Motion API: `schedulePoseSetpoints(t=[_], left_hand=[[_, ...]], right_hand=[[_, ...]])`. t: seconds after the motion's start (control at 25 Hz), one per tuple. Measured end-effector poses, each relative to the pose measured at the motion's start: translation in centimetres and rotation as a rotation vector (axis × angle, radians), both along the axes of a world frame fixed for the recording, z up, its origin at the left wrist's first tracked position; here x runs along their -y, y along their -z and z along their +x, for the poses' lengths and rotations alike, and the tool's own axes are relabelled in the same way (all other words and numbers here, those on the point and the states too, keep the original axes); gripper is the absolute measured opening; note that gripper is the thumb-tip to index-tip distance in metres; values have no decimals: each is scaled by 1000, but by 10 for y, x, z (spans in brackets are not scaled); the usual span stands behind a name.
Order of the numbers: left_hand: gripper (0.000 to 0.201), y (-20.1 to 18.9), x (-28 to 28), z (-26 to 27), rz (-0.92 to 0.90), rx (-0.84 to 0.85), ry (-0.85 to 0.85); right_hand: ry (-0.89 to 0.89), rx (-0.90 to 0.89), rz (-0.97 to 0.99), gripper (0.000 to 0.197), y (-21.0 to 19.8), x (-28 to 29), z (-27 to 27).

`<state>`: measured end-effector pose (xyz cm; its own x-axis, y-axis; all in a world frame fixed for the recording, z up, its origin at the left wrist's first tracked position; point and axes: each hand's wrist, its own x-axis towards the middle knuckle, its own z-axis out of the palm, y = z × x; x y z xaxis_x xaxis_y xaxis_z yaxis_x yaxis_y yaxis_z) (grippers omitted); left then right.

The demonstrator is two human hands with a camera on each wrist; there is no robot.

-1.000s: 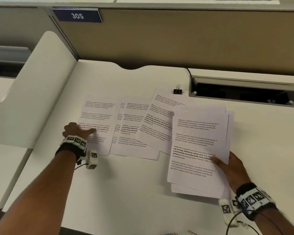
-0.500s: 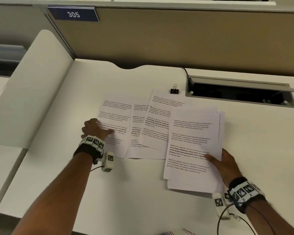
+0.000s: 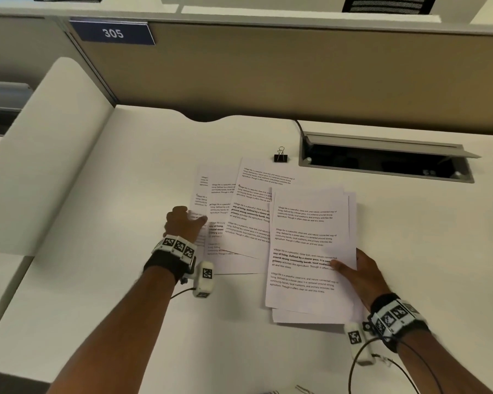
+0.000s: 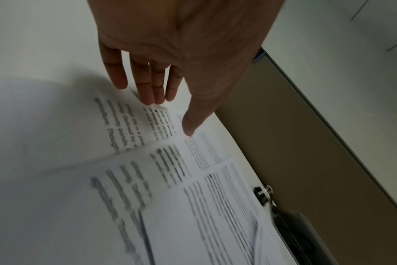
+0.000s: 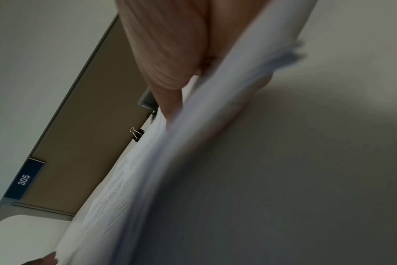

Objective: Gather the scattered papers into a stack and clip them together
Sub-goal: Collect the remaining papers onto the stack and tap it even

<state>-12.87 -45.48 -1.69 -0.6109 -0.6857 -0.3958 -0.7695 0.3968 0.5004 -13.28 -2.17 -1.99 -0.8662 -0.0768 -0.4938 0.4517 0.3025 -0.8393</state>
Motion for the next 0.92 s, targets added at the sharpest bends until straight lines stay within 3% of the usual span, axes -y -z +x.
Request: schedulePoseSetpoints(t=[0.6, 0.64, 0.76, 0.92], left_hand=[[78, -5, -74, -21, 264, -9, 31], [75, -7, -76, -21, 272, -9, 39], [41, -11, -78, -27, 344, 1, 51], [31, -16, -81, -31, 403, 5, 58]], right_hand=[[-38, 7, 39, 48, 0, 2, 2], [-36, 3, 39, 48, 0, 1, 2], [-25, 4, 26, 47, 1, 2, 2], [-19, -4, 15, 46, 4, 2, 2]])
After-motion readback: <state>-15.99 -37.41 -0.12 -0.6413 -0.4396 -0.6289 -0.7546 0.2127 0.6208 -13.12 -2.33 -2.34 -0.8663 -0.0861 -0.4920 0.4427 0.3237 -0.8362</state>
